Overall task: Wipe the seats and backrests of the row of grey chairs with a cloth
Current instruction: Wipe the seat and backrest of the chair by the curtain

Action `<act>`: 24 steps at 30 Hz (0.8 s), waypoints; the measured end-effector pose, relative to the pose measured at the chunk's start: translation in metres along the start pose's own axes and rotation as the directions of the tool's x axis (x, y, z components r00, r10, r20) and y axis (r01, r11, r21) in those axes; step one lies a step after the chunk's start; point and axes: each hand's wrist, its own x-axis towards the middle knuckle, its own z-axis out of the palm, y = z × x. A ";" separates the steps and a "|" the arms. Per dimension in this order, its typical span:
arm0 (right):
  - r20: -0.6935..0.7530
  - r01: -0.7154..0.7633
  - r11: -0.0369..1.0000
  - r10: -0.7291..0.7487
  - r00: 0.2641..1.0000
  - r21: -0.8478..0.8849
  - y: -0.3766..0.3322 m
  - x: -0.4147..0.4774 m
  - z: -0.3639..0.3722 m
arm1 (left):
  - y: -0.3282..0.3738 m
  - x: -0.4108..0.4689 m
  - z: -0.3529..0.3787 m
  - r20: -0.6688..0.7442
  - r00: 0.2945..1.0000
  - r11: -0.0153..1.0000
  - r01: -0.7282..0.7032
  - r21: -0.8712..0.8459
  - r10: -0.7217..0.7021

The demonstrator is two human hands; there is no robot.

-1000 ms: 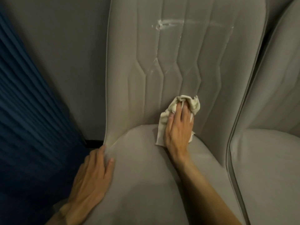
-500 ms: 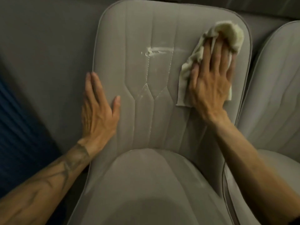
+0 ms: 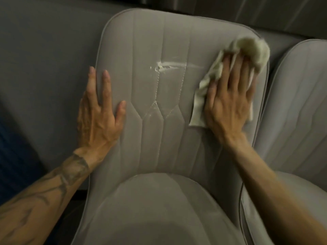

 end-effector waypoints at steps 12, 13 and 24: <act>-0.093 -0.069 0.996 0.074 0.993 0.054 -0.030 0.049 0.004 | 0.003 0.000 -0.003 0.013 0.999 0.999 0.031 -0.017 -0.031; -0.127 -0.071 0.996 0.078 0.989 0.054 -0.031 0.051 0.007 | 0.003 -0.001 -0.002 0.012 1.000 0.999 0.027 -0.018 -0.027; 0.067 0.132 0.988 -0.137 0.988 0.083 -0.031 -0.042 0.015 | -0.003 -0.001 0.003 0.005 1.000 1.000 0.023 -0.005 -0.023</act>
